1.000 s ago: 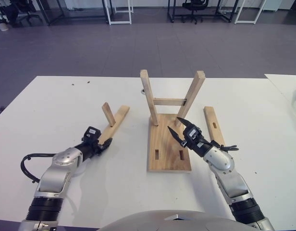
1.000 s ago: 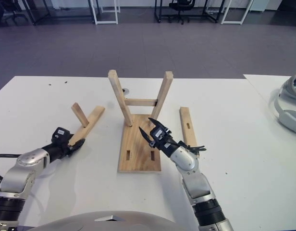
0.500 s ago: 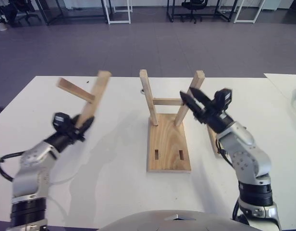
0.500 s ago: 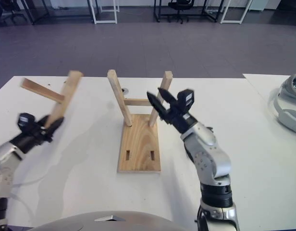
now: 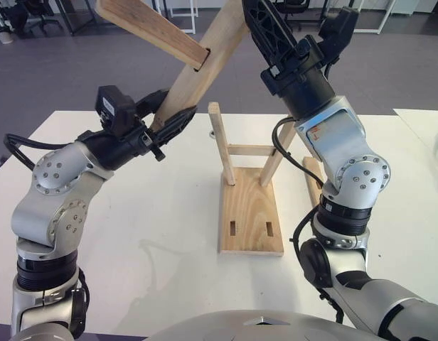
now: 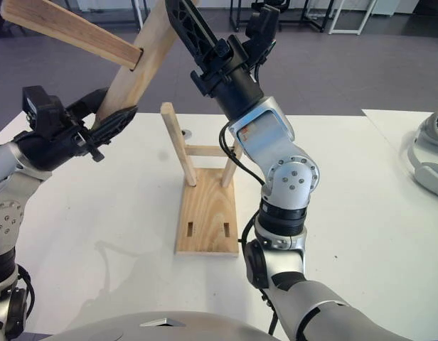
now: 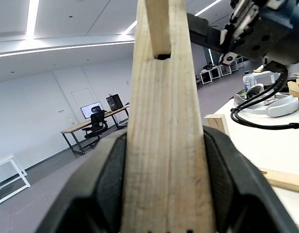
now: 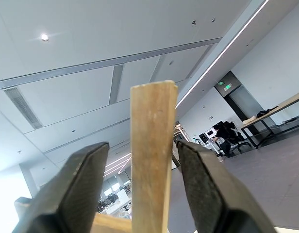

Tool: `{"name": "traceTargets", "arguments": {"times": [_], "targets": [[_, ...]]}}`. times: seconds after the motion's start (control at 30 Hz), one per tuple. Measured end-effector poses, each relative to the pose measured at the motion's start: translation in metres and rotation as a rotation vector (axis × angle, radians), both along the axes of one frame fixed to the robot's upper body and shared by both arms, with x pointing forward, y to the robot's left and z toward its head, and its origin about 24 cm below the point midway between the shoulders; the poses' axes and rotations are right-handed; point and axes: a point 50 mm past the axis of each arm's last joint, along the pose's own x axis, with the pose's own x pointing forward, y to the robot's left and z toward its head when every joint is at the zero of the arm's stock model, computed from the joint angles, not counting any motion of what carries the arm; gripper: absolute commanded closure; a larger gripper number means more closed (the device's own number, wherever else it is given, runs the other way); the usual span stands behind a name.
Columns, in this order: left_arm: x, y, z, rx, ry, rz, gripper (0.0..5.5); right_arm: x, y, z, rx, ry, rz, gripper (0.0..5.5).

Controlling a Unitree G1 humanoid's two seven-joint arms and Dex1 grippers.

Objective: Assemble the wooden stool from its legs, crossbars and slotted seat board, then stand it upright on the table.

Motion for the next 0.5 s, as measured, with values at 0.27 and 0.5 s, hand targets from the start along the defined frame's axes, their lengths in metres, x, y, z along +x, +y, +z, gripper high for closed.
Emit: {"name": "traceTargets", "arguments": {"times": [0.27,0.5], "targets": [[-0.001,-0.009,-0.016,0.125,-0.002,-0.029,3.49,0.008,-0.011,-0.020,0.027,0.165,-0.040,4.02],[-0.009,-0.019,-0.036,0.165,0.070,-0.097,3.11,-0.009,-0.032,-0.047,-0.010,0.252,-0.052,4.40]]}}
